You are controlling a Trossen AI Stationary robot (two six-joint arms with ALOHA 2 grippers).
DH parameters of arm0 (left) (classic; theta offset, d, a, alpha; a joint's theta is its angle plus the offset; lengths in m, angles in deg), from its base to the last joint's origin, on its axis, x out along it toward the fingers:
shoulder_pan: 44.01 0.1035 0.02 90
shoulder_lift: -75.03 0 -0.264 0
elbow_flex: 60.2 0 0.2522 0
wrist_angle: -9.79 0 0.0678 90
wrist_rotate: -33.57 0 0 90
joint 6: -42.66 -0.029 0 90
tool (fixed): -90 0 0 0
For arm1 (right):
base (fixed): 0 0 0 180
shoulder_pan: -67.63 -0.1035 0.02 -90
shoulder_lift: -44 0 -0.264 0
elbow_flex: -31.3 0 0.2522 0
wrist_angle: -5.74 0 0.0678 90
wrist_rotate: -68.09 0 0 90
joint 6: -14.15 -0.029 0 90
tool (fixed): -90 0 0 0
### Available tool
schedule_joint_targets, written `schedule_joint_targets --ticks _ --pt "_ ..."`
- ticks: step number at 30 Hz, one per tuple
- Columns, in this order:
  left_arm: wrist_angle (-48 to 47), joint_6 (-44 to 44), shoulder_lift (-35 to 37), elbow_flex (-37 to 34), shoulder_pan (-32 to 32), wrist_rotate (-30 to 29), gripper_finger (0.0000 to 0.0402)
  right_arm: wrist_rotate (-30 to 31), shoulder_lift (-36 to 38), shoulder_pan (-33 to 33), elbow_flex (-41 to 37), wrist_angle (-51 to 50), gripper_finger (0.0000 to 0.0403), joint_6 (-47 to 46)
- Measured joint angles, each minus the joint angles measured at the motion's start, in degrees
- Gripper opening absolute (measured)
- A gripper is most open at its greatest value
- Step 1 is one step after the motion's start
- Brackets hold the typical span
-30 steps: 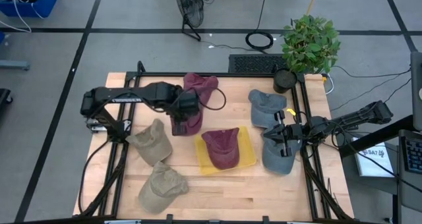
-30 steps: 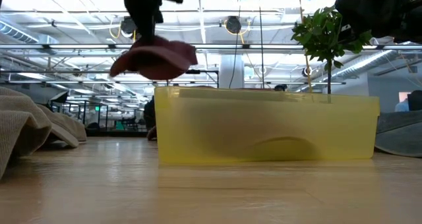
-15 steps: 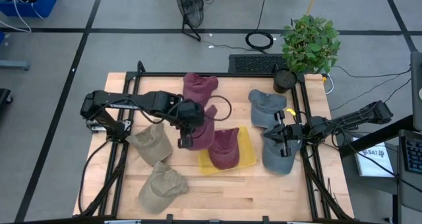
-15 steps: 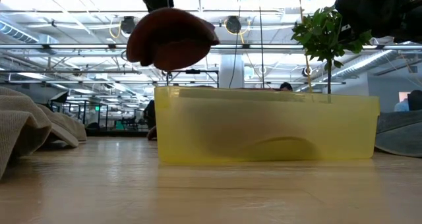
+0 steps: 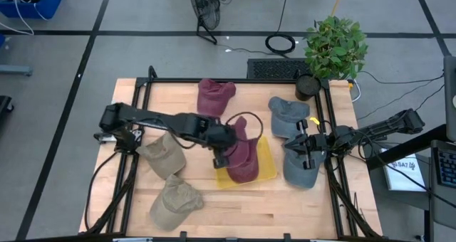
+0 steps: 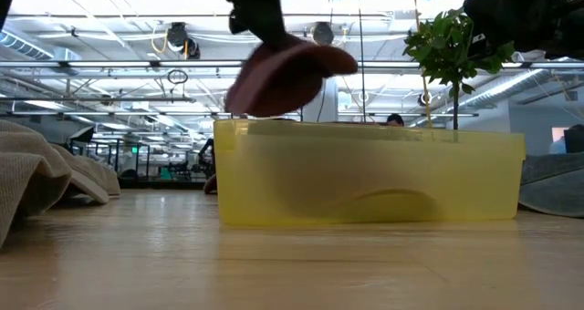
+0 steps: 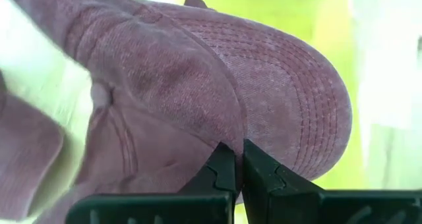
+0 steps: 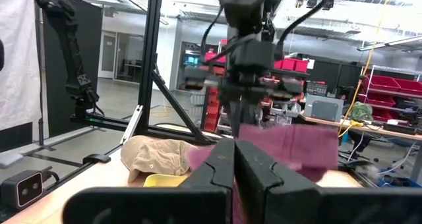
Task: Pick and place caps into container
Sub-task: Put the bottom violet cap into the yellow container
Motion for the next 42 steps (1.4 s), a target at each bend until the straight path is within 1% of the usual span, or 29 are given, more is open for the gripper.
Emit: schedule_joint_targets --ticks 2,5,8,11,15,18,22,26,30,33,42 --pt "0.2 -1.8 -2.6 2.1 -0.6 -1.3 0.0007 0.0 0.0 0.0 0.0 0.0 0.0 0.0" --pt "-2.3 -3.5 -6.4 7.4 -1.3 -3.8 0.0007 0.0 0.0 0.0 0.0 0.0 0.0 0.0" --pt "-5.3 -3.6 -10.7 14.5 -1.9 -4.1 0.0007 0.0 0.0 0.0 0.0 0.0 0.0 0.0" --pt "-10.9 -3.7 -15.8 23.0 -2.4 -3.8 0.0007 0.0 0.0 0.0 0.0 0.0 0.0 0.0" --pt "-19.2 -0.3 -21.8 33.1 -2.2 -3.0 0.0007 0.0 0.0 0.0 0.0 0.0 0.0 0.0" --pt "-23.3 2.8 -25.0 37.0 -1.8 -2.9 0.0007 0.0 0.0 0.0 0.0 -0.1 0.0 -0.4" --pt "-24.9 6.0 -26.5 37.4 -1.9 -2.5 0.0007 0.0 0.0 0.0 0.0 -0.1 0.0 -0.4" --pt "-24.7 6.9 -27.3 37.2 -2.2 -2.3 0.0007 0.0 0.0 0.0 0.0 -0.1 0.0 -0.2" --pt "-22.3 7.6 -27.2 37.2 -2.5 -2.1 0.0007 0.0 0.0 0.0 0.0 0.0 0.0 -0.1" --pt "-21.1 7.6 -27.1 37.2 -2.7 -0.6 0.0007 0.0 0.0 0.0 0.0 0.1 0.0 0.7" --pt "-21.7 7.3 -32.6 37.2 -2.7 0.0 0.0007 0.0 0.0 0.0 0.0 0.5 0.0 0.9"
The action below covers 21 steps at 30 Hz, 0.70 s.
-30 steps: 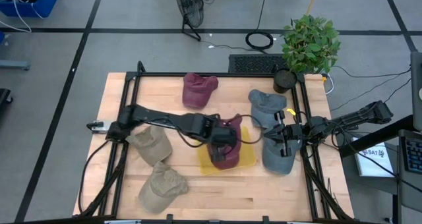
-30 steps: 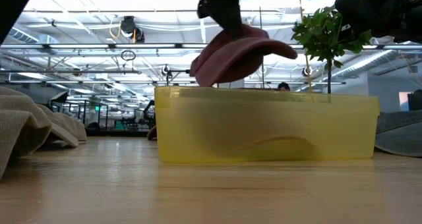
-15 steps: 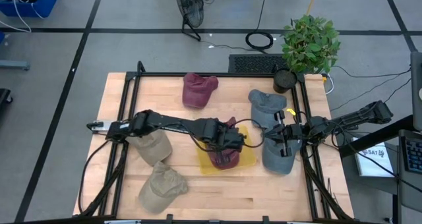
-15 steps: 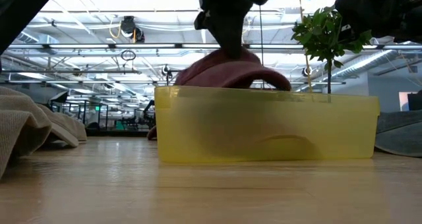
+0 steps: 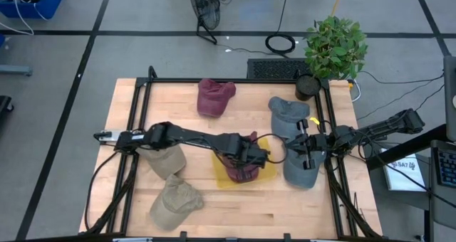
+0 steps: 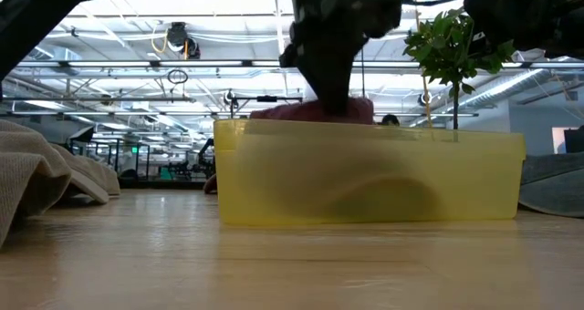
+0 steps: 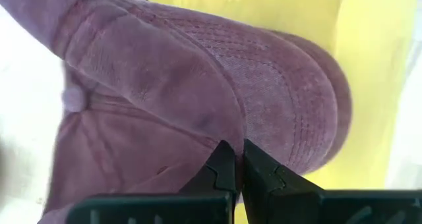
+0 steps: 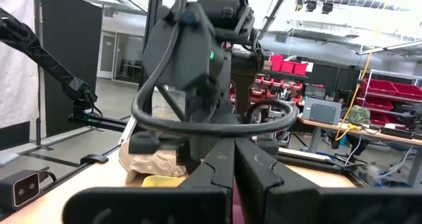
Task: Pick and place caps into container
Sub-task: Put the bottom violet cap into the yellow container
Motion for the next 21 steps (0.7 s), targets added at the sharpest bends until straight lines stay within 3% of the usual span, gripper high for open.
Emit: schedule_joint_targets --ticks 21 --pt "-0.2 0.9 -0.2 0.5 -1.1 2.4 0.0007 0.0 0.0 0.0 0.0 -0.1 0.0 0.0"
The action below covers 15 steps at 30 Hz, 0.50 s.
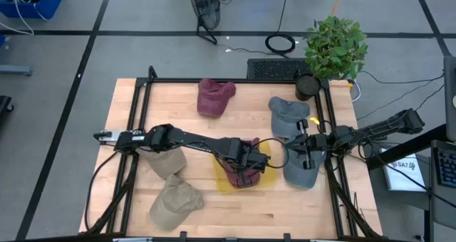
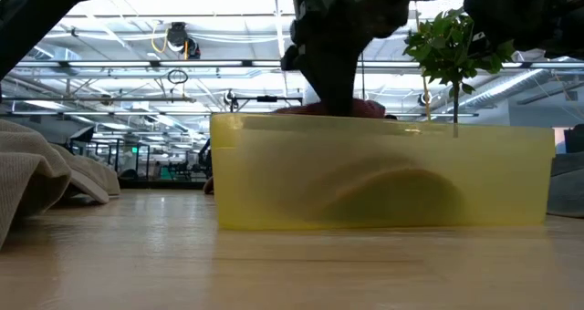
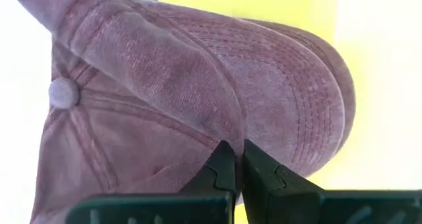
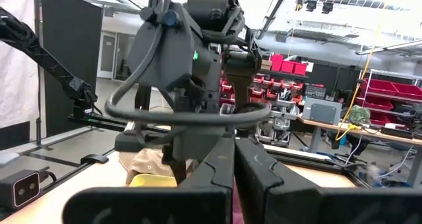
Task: Pick and place caps into container
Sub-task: Put the bottom violet cap into the yellow container
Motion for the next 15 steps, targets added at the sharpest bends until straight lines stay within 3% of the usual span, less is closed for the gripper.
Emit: schedule_joint_targets --ticks 15 --pt "1.0 3.3 2.6 0.0 -1.5 0.0 0.0009 0.0 0.0 0.0 0.0 0.0 0.0 0.2"
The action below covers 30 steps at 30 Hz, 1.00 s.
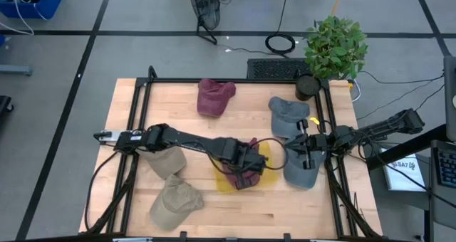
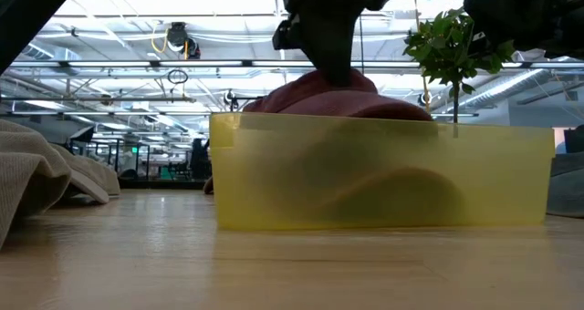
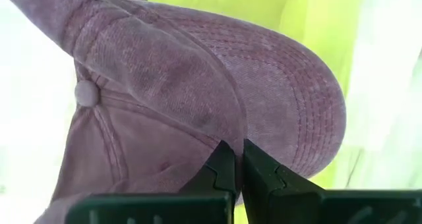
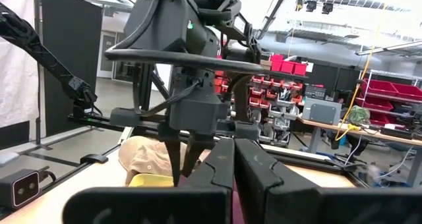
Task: Pick and place caps into container
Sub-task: Put the bottom violet cap into the yellow container
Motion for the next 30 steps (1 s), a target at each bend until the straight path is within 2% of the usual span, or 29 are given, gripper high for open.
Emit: schedule_joint_targets --ticks 4,19,30 --pt "2.9 -0.8 0.0 0.0 -0.5 -0.2 0.0007 0.0 0.0 0.0 0.0 0.0 0.0 0.0" --pt "2.9 -1.7 -0.6 0.0 -0.1 0.1 0.0008 0.0 0.0 0.0 0.0 0.0 0.0 0.2" --pt "5.1 -3.0 -4.0 0.0 0.0 4.0 0.002 0.0 0.0 0.0 0.0 0.4 0.0 0.4"
